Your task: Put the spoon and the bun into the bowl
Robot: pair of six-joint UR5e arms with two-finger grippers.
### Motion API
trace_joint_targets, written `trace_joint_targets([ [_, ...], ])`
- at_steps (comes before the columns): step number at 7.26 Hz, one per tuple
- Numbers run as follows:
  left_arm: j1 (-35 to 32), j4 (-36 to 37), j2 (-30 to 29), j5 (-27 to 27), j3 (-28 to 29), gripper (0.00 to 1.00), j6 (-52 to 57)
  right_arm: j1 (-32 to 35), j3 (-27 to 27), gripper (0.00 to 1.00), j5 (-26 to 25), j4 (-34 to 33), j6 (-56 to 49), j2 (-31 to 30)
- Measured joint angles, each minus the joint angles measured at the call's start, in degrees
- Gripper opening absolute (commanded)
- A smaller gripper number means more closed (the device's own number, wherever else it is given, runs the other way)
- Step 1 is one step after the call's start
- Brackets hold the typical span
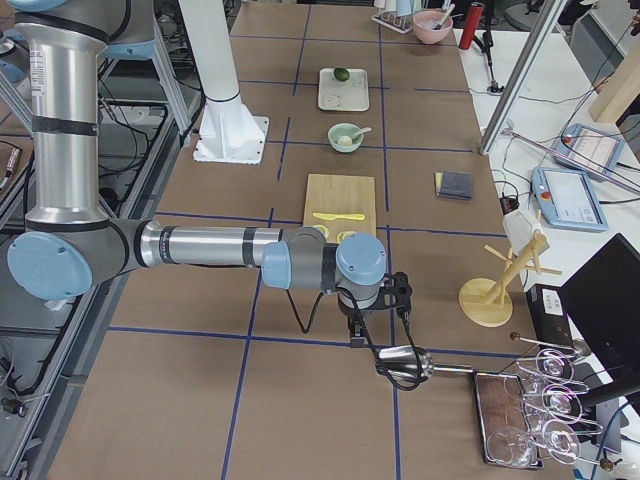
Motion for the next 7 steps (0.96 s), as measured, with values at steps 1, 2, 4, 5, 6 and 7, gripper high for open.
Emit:
trace_joint_targets([
  [1,0.01,-0.02,-0.04,0.00,0.00,1.00,-0.06,0.00,0.03,1.00,0.00,0.00,0.00,0.03],
  [2,0.01,-0.03,-0.10,0.00,0.00,1.00,-0.26,0.00,0.05,1.00,0.00,0.00,0.00,0.13],
  [4,0.00,-0.03,-0.22,0.00,0.00,1.00,-0.69,0.00,0.05,1.00,0.00,0.00,0.00,0.46],
  [5,-0.01,-0.05,-0.27,0.00,-0.01,1.00,-0.73,0.00,-0.01,1.00,0.00,0.00,0.02,0.65],
  [6,-0.01,-0.09,-0.35,0.00,-0.05,1.00,-0.75,0.00,-0.06,1.00,0.00,0.00,0.03,0.76],
  [7,-0.01,-0.11,-0.42,0.00,-0.07,1.00,-0.78,0.00,-0.09,1.00,0.00,0.00,0.04,0.83],
])
